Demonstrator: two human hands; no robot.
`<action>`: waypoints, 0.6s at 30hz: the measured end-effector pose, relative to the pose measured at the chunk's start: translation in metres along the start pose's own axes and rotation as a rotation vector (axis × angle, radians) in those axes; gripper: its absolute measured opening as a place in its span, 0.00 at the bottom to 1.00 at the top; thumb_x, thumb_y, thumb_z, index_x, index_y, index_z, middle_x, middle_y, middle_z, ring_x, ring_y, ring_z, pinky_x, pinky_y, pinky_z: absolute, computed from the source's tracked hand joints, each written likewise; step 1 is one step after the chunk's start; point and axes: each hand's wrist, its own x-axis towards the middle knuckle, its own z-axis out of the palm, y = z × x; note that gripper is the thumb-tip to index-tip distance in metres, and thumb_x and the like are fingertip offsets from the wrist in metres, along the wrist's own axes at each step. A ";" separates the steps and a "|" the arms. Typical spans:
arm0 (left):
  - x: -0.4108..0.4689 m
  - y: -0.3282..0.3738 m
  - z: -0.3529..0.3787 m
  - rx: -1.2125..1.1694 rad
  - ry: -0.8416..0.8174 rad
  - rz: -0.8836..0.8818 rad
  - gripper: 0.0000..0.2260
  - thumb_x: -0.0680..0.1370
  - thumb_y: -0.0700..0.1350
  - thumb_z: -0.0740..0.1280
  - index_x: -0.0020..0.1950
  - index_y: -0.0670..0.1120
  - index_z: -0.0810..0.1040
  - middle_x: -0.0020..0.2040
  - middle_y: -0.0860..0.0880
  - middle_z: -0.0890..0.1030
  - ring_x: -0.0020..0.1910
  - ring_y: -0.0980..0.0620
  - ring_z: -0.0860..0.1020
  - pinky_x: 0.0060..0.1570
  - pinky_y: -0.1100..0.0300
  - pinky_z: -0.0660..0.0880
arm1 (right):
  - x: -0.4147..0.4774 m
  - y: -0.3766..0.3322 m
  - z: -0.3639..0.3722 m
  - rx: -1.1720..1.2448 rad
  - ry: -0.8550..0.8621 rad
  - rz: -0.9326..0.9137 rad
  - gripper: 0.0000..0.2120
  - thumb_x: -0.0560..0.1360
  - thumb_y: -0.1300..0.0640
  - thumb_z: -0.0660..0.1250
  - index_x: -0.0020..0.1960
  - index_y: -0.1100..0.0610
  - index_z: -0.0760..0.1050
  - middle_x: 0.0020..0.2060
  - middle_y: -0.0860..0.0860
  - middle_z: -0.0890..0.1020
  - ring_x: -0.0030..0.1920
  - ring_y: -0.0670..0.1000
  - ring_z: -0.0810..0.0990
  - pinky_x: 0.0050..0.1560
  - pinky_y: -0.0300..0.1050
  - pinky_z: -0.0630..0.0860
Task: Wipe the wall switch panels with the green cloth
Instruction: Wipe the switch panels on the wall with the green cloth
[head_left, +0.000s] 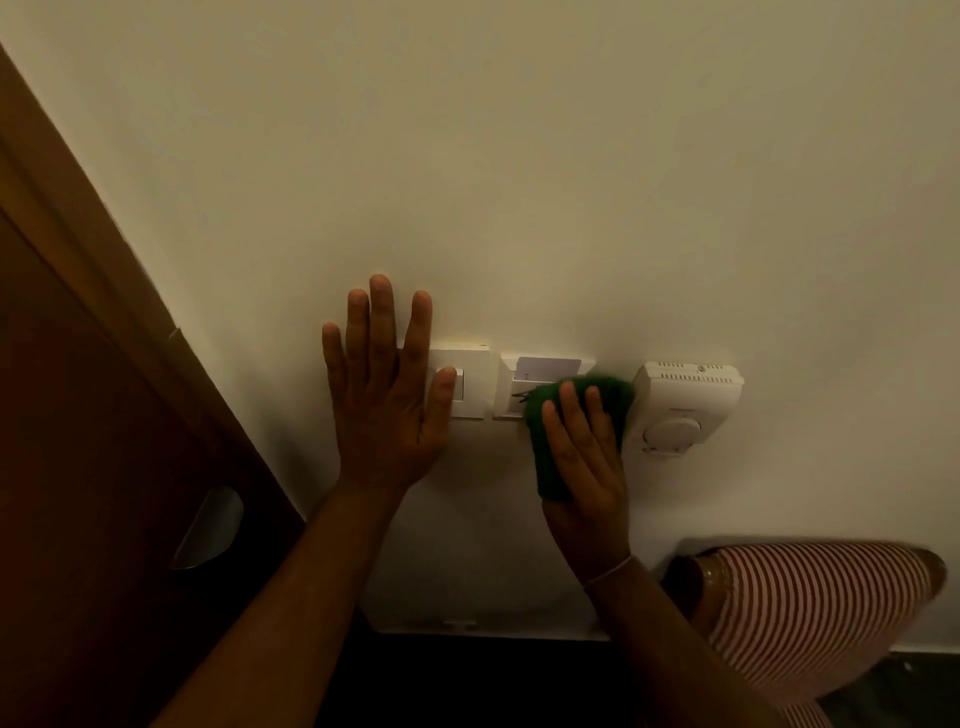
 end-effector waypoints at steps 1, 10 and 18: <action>0.000 -0.001 0.001 0.002 0.005 0.001 0.31 0.90 0.60 0.46 0.91 0.53 0.40 0.89 0.50 0.33 0.89 0.47 0.36 0.87 0.42 0.38 | 0.006 -0.003 0.001 0.014 0.026 0.007 0.22 0.88 0.61 0.60 0.81 0.58 0.61 0.85 0.47 0.58 0.86 0.56 0.58 0.86 0.58 0.57; -0.001 -0.001 0.003 0.003 -0.007 0.010 0.31 0.90 0.60 0.47 0.91 0.54 0.41 0.90 0.50 0.34 0.89 0.47 0.35 0.87 0.41 0.38 | -0.018 0.006 -0.001 -0.081 -0.073 -0.027 0.30 0.83 0.64 0.65 0.81 0.57 0.59 0.87 0.44 0.53 0.87 0.51 0.53 0.87 0.53 0.53; -0.002 -0.002 0.002 0.012 -0.017 -0.014 0.31 0.90 0.60 0.47 0.91 0.54 0.40 0.88 0.39 0.49 0.89 0.49 0.33 0.86 0.41 0.37 | 0.002 -0.013 0.006 0.025 0.023 0.048 0.33 0.82 0.69 0.67 0.83 0.56 0.59 0.84 0.50 0.61 0.86 0.56 0.57 0.85 0.59 0.57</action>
